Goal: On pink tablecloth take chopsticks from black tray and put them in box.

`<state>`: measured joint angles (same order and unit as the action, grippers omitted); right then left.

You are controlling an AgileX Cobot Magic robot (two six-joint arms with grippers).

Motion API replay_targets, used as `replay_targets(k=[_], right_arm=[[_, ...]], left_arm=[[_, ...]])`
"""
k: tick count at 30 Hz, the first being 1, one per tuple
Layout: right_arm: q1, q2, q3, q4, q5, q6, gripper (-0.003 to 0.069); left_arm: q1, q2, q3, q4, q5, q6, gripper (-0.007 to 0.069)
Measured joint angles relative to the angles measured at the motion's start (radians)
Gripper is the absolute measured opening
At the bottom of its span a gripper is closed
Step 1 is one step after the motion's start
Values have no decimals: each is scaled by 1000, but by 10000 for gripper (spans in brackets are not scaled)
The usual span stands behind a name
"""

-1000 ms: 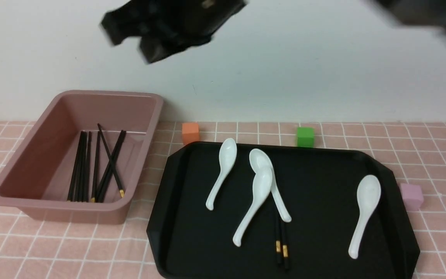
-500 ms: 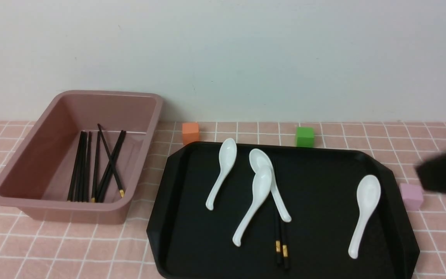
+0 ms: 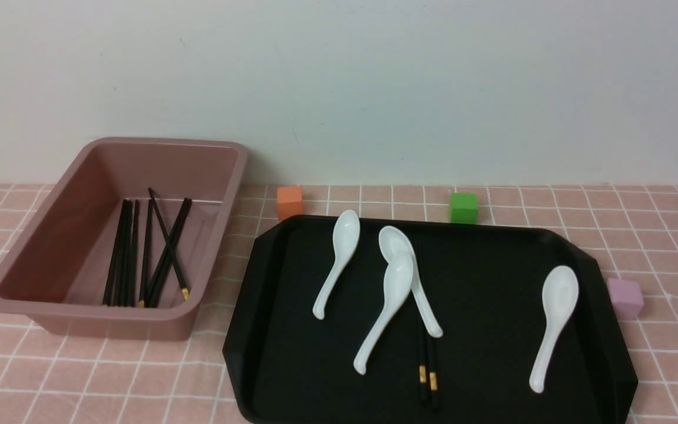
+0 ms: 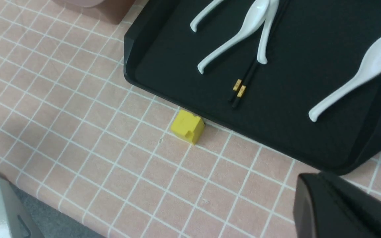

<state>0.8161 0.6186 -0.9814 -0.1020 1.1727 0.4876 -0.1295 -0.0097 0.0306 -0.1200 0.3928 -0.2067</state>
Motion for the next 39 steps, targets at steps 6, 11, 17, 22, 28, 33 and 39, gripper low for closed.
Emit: replay_targets(k=[6, 11, 17, 22, 28, 33, 39], right_arm=[[0, -18, 3, -13, 49, 0, 18], [-56, -41, 64, -33, -6, -13, 18], [-363, -175, 438, 25, -471, -251, 21], [-558, -356, 749, 92, -779, -399, 20], [-708, -567, 993, 102, -917, -433, 21], [-735, -628, 1007, 92, -859, -439, 21], [-733, -628, 1002, 95, -814, -439, 21]], left_arm=[[0, 0, 0, 0, 0, 0, 239], [0, 0, 0, 0, 0, 0, 239], [0, 0, 0, 0, 0, 0, 239], [0, 0, 0, 0, 0, 0, 239], [0, 0, 0, 0, 0, 0, 239], [0, 0, 0, 0, 0, 0, 239], [0, 0, 0, 0, 0, 0, 239]])
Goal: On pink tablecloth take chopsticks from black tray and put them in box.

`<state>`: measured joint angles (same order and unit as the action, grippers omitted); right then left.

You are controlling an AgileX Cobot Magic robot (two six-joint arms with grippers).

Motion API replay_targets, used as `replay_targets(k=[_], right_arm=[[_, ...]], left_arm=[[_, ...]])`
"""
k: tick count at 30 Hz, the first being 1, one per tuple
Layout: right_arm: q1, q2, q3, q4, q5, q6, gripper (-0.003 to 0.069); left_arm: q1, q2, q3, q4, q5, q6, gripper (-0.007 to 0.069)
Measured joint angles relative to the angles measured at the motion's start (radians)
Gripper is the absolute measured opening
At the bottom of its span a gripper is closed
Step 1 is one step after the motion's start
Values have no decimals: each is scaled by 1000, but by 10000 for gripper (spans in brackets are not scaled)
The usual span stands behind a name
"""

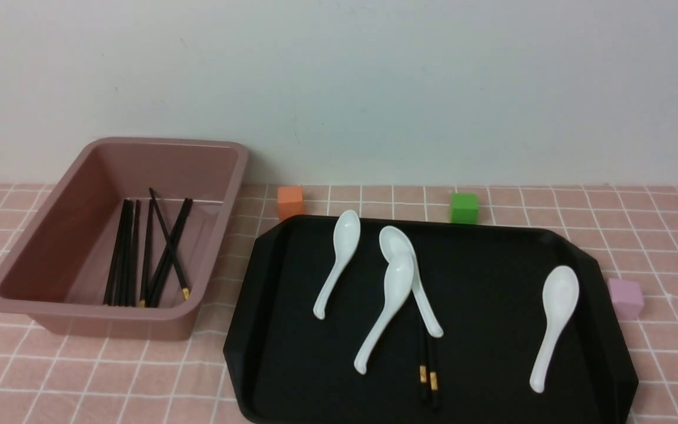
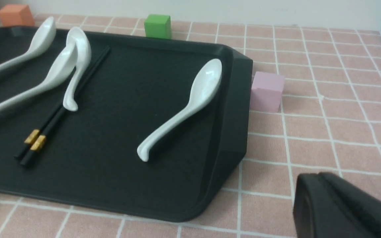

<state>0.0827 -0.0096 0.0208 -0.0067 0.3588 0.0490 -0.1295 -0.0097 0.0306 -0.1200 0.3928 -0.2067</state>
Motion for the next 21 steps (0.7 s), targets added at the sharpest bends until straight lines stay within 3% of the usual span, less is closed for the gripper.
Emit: replay_targets(k=[8, 21], right_arm=[[86, 0, -5, -4, 24, 0, 21], [89, 0, -6, -7, 28, 0, 34]], left_arm=[[0, 0, 0, 0, 0, 0, 239], [0, 0, 0, 0, 0, 0, 239]])
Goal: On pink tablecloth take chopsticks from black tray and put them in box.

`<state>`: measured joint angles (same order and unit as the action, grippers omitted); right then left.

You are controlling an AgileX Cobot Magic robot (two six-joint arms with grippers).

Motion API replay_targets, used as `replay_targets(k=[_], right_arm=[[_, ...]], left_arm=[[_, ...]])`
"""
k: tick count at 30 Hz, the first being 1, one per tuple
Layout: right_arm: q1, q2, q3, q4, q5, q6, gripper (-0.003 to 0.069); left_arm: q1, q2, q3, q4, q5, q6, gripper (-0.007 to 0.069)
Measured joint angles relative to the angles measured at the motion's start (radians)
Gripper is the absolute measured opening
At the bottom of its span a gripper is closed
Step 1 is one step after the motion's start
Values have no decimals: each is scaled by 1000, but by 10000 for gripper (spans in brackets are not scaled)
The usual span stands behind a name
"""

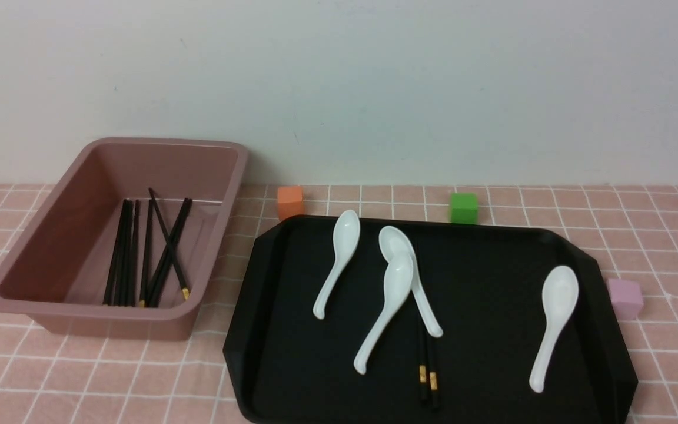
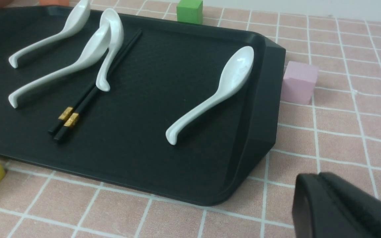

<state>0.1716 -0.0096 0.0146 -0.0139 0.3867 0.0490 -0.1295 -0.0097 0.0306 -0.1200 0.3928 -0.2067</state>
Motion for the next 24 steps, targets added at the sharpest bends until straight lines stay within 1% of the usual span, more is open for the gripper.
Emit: replay_targets(k=[24], right_arm=[[0, 0, 0, 0, 1, 0, 53]], left_arm=[[0, 0, 0, 0, 0, 0, 239]])
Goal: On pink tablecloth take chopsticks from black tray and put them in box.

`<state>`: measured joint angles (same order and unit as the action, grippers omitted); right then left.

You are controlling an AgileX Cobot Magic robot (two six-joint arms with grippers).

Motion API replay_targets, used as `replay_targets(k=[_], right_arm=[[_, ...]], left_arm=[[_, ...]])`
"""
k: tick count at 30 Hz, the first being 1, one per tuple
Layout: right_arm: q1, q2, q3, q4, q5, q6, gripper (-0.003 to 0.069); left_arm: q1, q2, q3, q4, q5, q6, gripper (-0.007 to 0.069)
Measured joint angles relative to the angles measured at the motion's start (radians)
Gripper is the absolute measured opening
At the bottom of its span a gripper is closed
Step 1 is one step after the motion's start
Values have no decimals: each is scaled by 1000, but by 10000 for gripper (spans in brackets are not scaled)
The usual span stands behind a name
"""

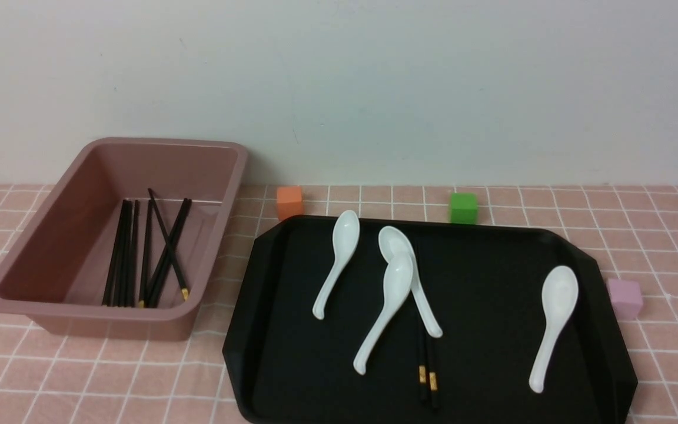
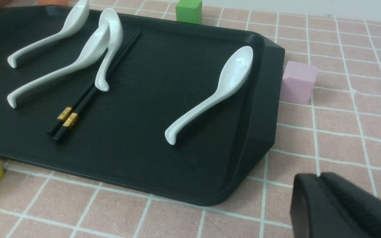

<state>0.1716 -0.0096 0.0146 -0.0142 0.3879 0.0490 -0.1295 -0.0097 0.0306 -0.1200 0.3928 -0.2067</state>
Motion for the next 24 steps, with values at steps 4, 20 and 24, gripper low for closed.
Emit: replay_targets(k=[4, 20, 24], right_arm=[[0, 0, 0, 0, 0, 0, 58], [0, 0, 0, 0, 0, 0, 71], [0, 0, 0, 0, 0, 0, 77]], left_arm=[[0, 0, 0, 0, 0, 0, 239], [0, 0, 0, 0, 0, 0, 239], [0, 0, 0, 0, 0, 0, 239]])
